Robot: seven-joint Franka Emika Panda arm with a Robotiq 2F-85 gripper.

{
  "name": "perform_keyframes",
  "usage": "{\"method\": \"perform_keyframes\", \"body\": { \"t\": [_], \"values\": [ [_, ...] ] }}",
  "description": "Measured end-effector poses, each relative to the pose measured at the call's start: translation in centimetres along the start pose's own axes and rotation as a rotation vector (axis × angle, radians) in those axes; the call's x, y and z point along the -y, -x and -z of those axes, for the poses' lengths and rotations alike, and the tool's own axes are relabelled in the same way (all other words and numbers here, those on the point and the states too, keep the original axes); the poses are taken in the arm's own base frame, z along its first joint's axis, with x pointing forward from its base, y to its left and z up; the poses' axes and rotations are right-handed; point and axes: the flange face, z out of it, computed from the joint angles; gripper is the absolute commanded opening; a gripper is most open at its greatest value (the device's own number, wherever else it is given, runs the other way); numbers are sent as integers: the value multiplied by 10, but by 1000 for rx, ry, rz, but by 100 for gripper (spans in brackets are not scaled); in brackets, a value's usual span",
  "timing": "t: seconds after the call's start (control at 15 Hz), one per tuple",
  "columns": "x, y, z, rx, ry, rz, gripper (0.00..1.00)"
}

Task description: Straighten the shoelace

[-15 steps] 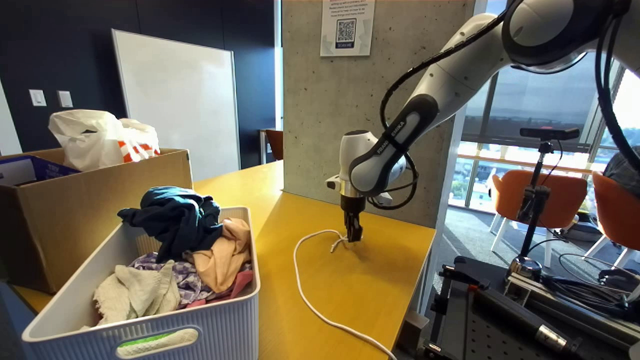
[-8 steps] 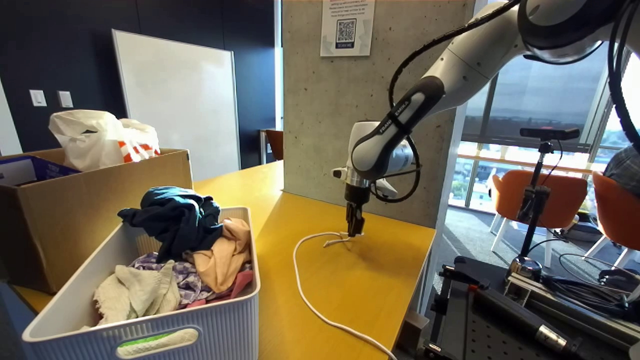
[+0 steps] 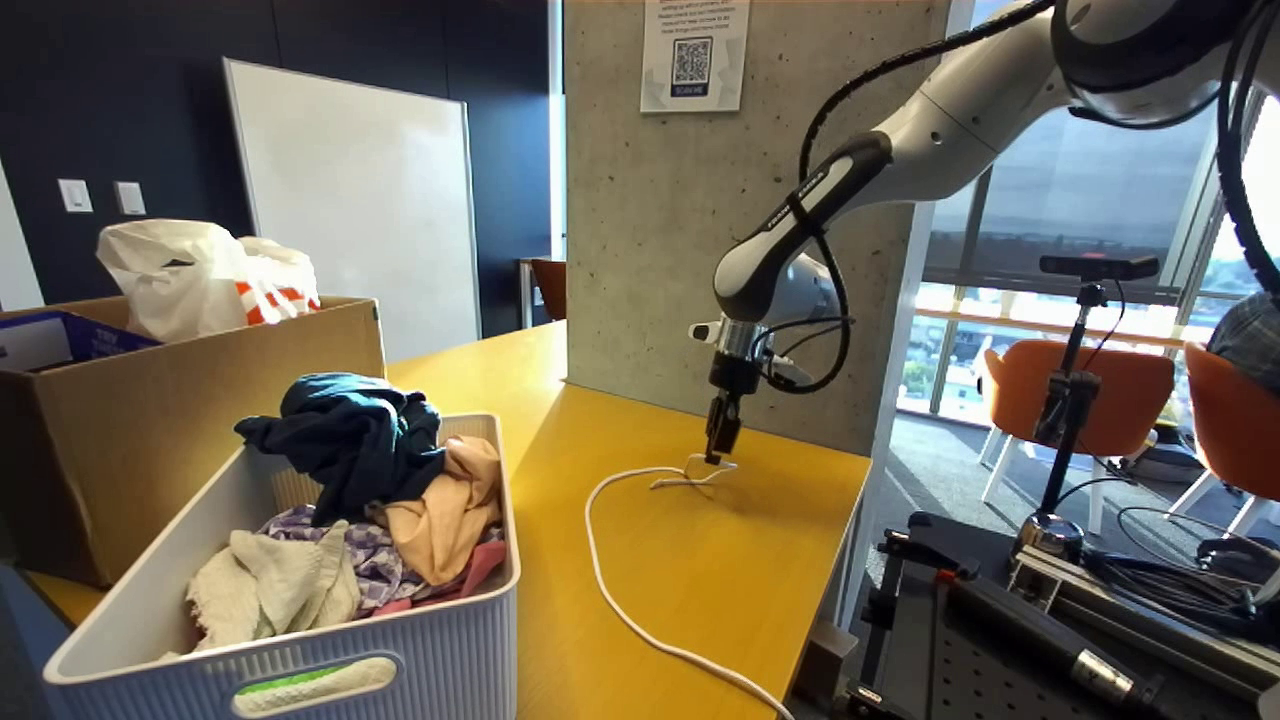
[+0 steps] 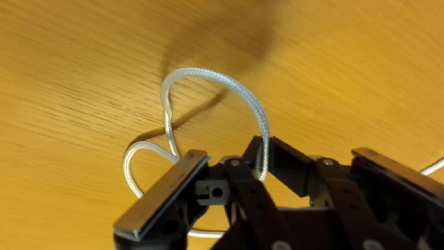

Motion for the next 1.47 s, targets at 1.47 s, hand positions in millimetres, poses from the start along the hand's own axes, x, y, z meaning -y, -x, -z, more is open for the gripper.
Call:
{"method": "perform_keyframes", "body": {
  "t": [1.47],
  "values": [
    [2,13,44,-615,-41,126,3]
  ]
}}
